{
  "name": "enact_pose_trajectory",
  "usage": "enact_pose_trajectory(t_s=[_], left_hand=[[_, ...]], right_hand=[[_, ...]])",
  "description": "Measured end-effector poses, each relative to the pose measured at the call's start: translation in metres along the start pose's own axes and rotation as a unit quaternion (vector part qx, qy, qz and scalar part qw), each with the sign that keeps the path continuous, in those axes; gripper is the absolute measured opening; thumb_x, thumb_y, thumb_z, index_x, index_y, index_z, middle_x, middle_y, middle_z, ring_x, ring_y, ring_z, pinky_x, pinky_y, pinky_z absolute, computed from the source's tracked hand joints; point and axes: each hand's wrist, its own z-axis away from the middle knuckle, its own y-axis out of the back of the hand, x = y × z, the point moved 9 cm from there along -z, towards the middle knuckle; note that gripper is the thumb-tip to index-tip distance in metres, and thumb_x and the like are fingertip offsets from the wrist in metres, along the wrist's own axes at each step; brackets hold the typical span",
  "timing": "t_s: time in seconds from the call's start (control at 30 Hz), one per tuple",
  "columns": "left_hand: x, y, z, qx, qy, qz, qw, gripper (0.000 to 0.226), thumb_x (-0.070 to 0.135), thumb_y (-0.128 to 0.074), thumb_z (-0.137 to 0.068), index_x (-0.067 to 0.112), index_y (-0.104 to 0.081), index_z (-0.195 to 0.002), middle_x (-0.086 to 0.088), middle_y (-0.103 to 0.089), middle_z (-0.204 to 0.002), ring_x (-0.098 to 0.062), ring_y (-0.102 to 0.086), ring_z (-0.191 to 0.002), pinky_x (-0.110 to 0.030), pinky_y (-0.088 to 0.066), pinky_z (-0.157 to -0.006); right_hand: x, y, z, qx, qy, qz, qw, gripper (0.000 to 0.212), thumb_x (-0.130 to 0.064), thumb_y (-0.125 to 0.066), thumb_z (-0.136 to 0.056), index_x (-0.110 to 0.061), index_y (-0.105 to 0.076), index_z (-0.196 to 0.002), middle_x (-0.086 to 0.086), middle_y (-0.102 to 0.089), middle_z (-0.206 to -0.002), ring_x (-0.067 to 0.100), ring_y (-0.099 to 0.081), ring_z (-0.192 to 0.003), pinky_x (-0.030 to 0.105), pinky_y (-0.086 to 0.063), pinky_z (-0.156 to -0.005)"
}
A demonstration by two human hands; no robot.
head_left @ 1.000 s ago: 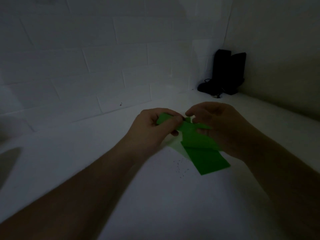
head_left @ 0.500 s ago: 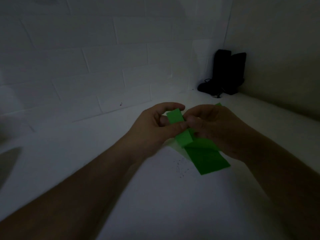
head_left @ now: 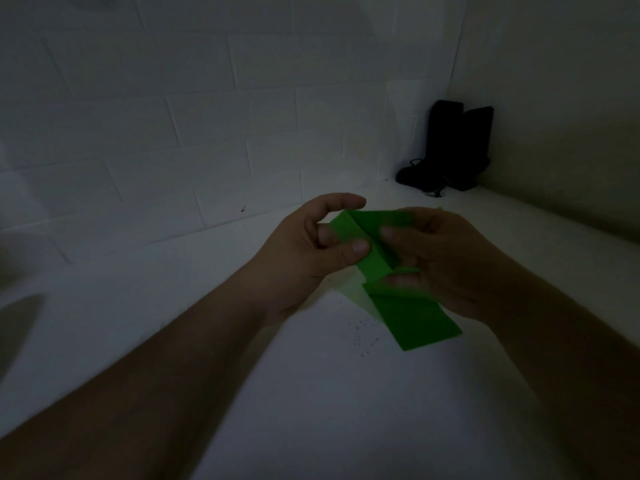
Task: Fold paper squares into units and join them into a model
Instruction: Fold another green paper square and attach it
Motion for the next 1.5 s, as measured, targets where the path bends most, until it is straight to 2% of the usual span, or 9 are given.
enact_pose_trajectory(t_s=[0.1,0.3,0.43,0.6,0.73,0.9,1.17,1.33,1.5], left_hand=[[-0.002,-0.006,0.002,-0.020,0.009,-0.037,0.999,0.054,0.001,-0.076,-0.082,0.021,-0.060,-0.129,-0.040,-0.068,-0.094,-0.037,-0.072,-0.097,-0.047,-0.058,-0.092],[-0.012,0.001,-0.001,0.002,0.049,-0.080,0.996,0.035,0.014,-0.074,-0.084,0.019,-0.067,-0.118,-0.016,-0.072,-0.087,-0.028,-0.069,-0.091,-0.041,-0.056,-0.089],[-0.011,0.008,-0.002,0.039,0.034,-0.096,0.994,0.019,0.020,-0.069,-0.084,0.016,-0.072,-0.102,-0.020,-0.074,-0.101,-0.035,-0.070,-0.098,-0.049,-0.054,-0.097],[-0.003,0.003,-0.002,0.026,-0.014,-0.107,0.994,0.018,0.008,-0.066,-0.087,0.020,-0.060,-0.098,-0.040,-0.056,-0.085,-0.036,-0.054,-0.079,-0.051,-0.044,-0.078],[-0.007,-0.006,0.000,-0.007,0.000,-0.127,0.992,0.027,-0.002,-0.058,-0.095,0.020,-0.074,-0.091,-0.012,-0.072,-0.092,-0.031,-0.067,-0.089,-0.047,-0.056,-0.088],[-0.010,0.008,-0.001,0.073,0.034,-0.076,0.994,0.029,-0.009,-0.054,-0.097,0.009,-0.078,-0.095,-0.013,-0.078,-0.101,-0.029,-0.075,-0.098,-0.038,-0.060,-0.093],[-0.009,0.022,-0.001,0.153,0.057,0.038,0.986,0.014,0.001,-0.064,-0.094,0.007,-0.076,-0.096,-0.015,-0.078,-0.098,-0.027,-0.075,-0.093,-0.037,-0.062,-0.085],[-0.013,0.021,-0.002,0.139,0.084,0.070,0.984,0.014,-0.002,-0.064,-0.092,0.006,-0.074,-0.099,-0.017,-0.077,-0.105,-0.029,-0.075,-0.097,-0.038,-0.062,-0.086],[-0.020,0.020,-0.001,0.128,0.124,0.076,0.981,0.020,-0.003,-0.060,-0.095,0.010,-0.073,-0.097,-0.016,-0.077,-0.106,-0.028,-0.074,-0.095,-0.038,-0.063,-0.084]], right_hand=[[-0.002,0.000,0.000,-0.007,-0.002,-0.039,0.999,0.037,-0.021,-0.067,-0.080,-0.005,-0.068,-0.114,0.015,-0.076,-0.109,0.031,-0.074,-0.100,0.047,-0.062,-0.079],[-0.015,0.020,-0.003,0.079,0.071,0.076,0.991,0.037,-0.020,-0.081,-0.062,-0.010,-0.072,-0.096,0.009,-0.078,-0.092,0.026,-0.077,-0.083,0.039,-0.063,-0.070],[-0.020,0.012,0.000,0.057,0.102,0.070,0.991,0.023,-0.009,-0.079,-0.069,-0.011,-0.070,-0.090,0.003,-0.078,-0.080,0.020,-0.076,-0.072,0.031,-0.062,-0.060],[-0.012,0.018,-0.007,0.071,0.068,-0.035,0.995,0.025,-0.010,-0.071,-0.082,-0.012,-0.069,-0.106,0.007,-0.077,-0.084,0.024,-0.076,-0.077,0.039,-0.063,-0.065],[-0.010,0.026,-0.009,0.100,0.062,-0.047,0.992,0.022,-0.008,-0.069,-0.091,-0.016,-0.068,-0.111,0.004,-0.075,-0.076,0.020,-0.074,-0.070,0.033,-0.060,-0.061],[-0.008,0.032,-0.010,0.129,0.052,-0.052,0.989,0.015,-0.028,-0.064,-0.097,-0.021,-0.070,-0.108,0.004,-0.069,-0.095,0.025,-0.072,-0.081,0.043,-0.062,-0.072],[-0.026,0.015,-0.004,0.060,0.166,0.183,0.967,0.051,-0.011,-0.048,-0.106,-0.058,-0.063,-0.115,0.003,-0.068,-0.086,0.016,-0.068,-0.078,0.033,-0.060,-0.078],[-0.022,0.001,0.000,-0.003,0.154,0.179,0.972,0.045,0.010,-0.051,-0.098,-0.025,-0.079,-0.095,-0.007,-0.078,-0.100,0.023,-0.074,-0.094,0.035,-0.062,-0.084],[-0.033,-0.002,0.009,0.001,0.200,0.296,0.934,0.049,0.008,-0.064,-0.092,-0.039,-0.080,-0.091,-0.010,-0.078,-0.101,0.013,-0.075,-0.094,0.034,-0.062,-0.085]])
